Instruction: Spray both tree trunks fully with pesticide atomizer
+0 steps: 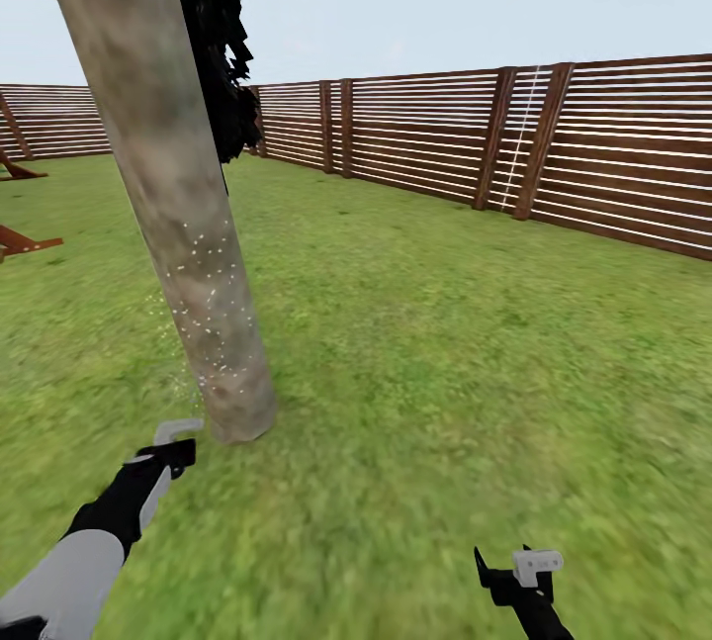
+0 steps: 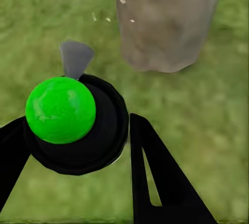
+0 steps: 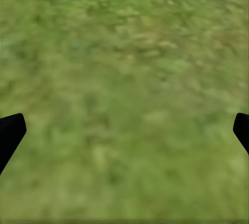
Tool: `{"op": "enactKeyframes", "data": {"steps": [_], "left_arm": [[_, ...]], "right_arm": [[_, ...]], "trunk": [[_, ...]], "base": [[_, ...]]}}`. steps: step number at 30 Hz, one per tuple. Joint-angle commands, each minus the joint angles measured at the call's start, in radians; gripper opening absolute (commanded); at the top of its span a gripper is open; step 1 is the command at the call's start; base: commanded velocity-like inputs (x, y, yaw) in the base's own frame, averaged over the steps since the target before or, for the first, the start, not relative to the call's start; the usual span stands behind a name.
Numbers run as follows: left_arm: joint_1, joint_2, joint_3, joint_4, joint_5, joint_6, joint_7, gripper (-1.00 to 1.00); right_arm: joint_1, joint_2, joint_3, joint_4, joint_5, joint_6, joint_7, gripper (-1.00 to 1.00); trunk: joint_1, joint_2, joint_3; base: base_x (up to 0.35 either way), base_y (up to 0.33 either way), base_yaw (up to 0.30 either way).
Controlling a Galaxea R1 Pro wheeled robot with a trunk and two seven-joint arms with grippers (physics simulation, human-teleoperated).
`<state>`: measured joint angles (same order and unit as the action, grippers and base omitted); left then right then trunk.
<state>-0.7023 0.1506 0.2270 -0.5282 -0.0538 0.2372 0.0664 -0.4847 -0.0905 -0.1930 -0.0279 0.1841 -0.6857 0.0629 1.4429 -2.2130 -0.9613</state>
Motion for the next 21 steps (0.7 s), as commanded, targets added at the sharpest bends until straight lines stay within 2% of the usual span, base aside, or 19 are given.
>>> {"op": "enactKeyframes", "data": {"steps": [1,3,5,6,8,12,15,17,21], "left_arm": [[0.000,0.001,-0.001,0.013,-0.001,-0.011,-0.002,-1.00],[0.000,-0.001,0.000,0.029,0.000,-0.015,-0.002,-1.00],[0.000,-0.017,0.002,0.032,-0.002,-0.012,0.010,-1.00],[0.000,-0.023,0.002,0.033,-0.001,0.010,0.041,-1.00],[0.000,-0.028,0.003,0.031,0.000,0.068,0.061,-1.00],[0.000,-0.042,0.005,0.031,0.000,0.079,0.064,-1.00],[0.000,-0.043,0.005,0.031,0.000,0.079,0.064,-1.00],[0.000,-0.043,0.005,0.031,0.000,0.079,0.064,-1.00],[0.000,-0.041,0.006,0.031,0.000,0.079,0.064,-1.00]], "right_arm": [[0.000,0.000,0.000,-0.001,0.000,0.000,0.000,1.00],[0.000,0.000,0.000,-0.001,0.000,0.000,0.000,1.00],[0.000,0.000,0.000,-0.001,-0.001,0.000,0.000,1.00],[0.000,0.000,0.000,-0.001,-0.001,0.000,0.000,1.00],[0.000,0.000,0.000,-0.001,-0.002,0.000,0.000,1.00],[0.000,0.000,0.000,-0.001,-0.002,0.000,-0.001,1.00],[0.000,-0.001,0.000,0.000,0.003,0.000,0.000,1.00],[0.000,-0.002,0.001,-0.001,0.037,-0.001,0.000,1.00],[0.001,-0.002,0.000,-0.001,0.043,-0.001,-0.001,1.00]], "trunk": [[0.000,0.000,0.000],[0.000,0.000,0.000],[0.000,0.000,0.000],[0.000,0.000,0.000],[0.000,0.000,0.000],[0.000,0.000,0.000],[0.000,0.000,0.000],[0.000,0.000,0.000],[0.000,0.000,0.000]], "base": [[0.000,0.000,0.000],[0.000,0.000,0.000],[0.032,-0.032,0.000],[0.087,-0.174,0.110],[0.037,-0.244,0.231],[0.003,-0.271,0.195],[0.000,-0.273,0.010],[0.000,-0.262,0.001],[0.000,-0.078,0.001]]}}
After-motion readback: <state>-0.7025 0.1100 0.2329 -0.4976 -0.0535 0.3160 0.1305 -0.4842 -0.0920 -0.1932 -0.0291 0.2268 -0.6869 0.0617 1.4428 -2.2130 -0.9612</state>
